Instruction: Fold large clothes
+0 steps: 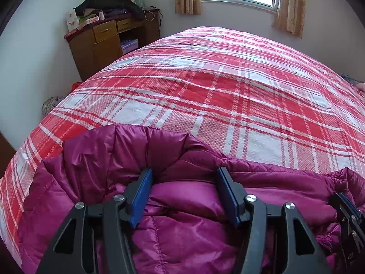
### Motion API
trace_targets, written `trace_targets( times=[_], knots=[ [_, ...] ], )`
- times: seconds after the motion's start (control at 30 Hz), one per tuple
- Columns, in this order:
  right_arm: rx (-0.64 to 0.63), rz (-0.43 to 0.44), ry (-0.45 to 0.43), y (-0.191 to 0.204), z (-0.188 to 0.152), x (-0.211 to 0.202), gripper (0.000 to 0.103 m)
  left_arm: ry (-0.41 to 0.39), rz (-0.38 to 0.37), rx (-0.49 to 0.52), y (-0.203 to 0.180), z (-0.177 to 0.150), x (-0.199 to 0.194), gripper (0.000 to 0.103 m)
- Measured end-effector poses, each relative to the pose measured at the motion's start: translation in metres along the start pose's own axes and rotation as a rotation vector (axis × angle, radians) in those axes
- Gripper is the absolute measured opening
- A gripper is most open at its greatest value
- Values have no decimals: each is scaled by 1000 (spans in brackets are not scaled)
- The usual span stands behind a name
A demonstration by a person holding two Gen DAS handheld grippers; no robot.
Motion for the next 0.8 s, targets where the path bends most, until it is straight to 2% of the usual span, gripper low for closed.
trace_targets(
  times=[0.1, 0.23, 0.33, 0.4, 0.47, 0.53, 0.6, 0.7, 0.8],
  knots=[
    [-18, -26, 6, 2, 1, 2, 13, 5, -34, -28, 4, 1, 2, 60],
    [-36, -51, 14, 3, 1, 1, 13, -4, 1, 4, 0, 2, -4, 60],
    [-52, -61, 59, 6, 1, -11, 17, -6, -17, 13, 10, -2, -26, 60],
    [-58, -41, 24, 11, 1, -40, 26, -74, -81, -3, 28, -3, -61, 60],
    [-43, 3, -74, 15, 0, -88, 62, -139, -157, 1, 50, -7, -98, 60],
    [-54, 35, -172, 17, -10, -146, 73, -221, -224, 12, 83, -16, -141, 60],
    [-80, 40, -212, 17, -26, -196, 73, -286, -254, 39, 119, -30, -179, 61],
    [-133, 53, -222, 14, -64, -263, 73, -343, -286, 93, 176, -65, -226, 62],
    [-139, 47, -195, 3, -114, -313, 75, -317, -308, 112, 228, -109, -250, 63]
  ],
)
Point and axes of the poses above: each gripper's, at about its wrist camera, not at the fingertips, and x roughly the way its jaws point, y to its left, z to its top, the point moved 7 cm from there along x, roughly the way its jaws point, and after that the axes turned 12 degrees about z, right-handed, at the moved point
